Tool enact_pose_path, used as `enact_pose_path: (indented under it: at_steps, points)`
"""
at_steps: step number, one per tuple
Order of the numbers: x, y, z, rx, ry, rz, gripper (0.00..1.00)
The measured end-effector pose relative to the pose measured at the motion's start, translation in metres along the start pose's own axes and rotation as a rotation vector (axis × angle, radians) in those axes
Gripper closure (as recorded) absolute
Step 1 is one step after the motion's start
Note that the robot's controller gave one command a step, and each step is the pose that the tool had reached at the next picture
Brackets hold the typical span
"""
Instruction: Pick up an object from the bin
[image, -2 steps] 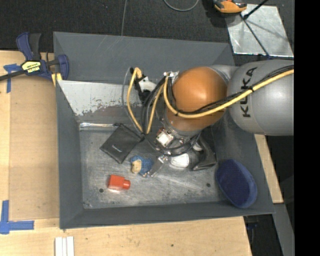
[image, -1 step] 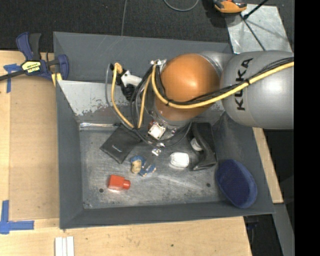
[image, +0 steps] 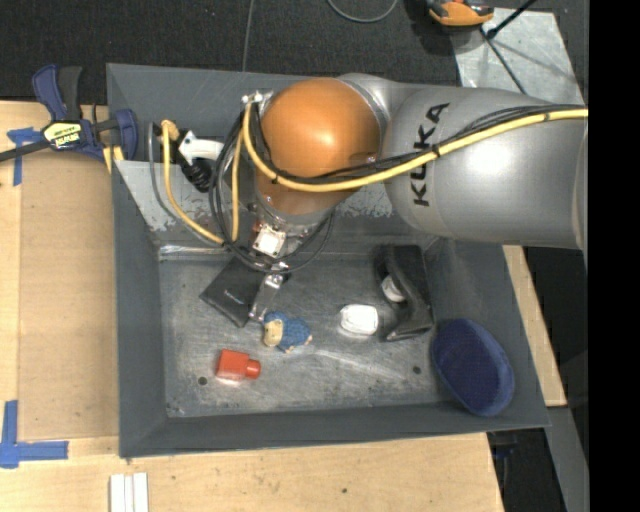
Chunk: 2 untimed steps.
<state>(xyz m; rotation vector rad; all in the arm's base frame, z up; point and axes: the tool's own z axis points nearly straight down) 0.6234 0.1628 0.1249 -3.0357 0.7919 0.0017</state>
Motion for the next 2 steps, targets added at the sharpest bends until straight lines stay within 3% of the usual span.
enact_pose_path:
  at_steps: [1,2]
  points:
    - [-0.01,0.017,0.021,-0.005,-0.002,-0.304,0.0]
    - [-0.005,0.028,0.044,0.011,0.007,-0.226,0.0]
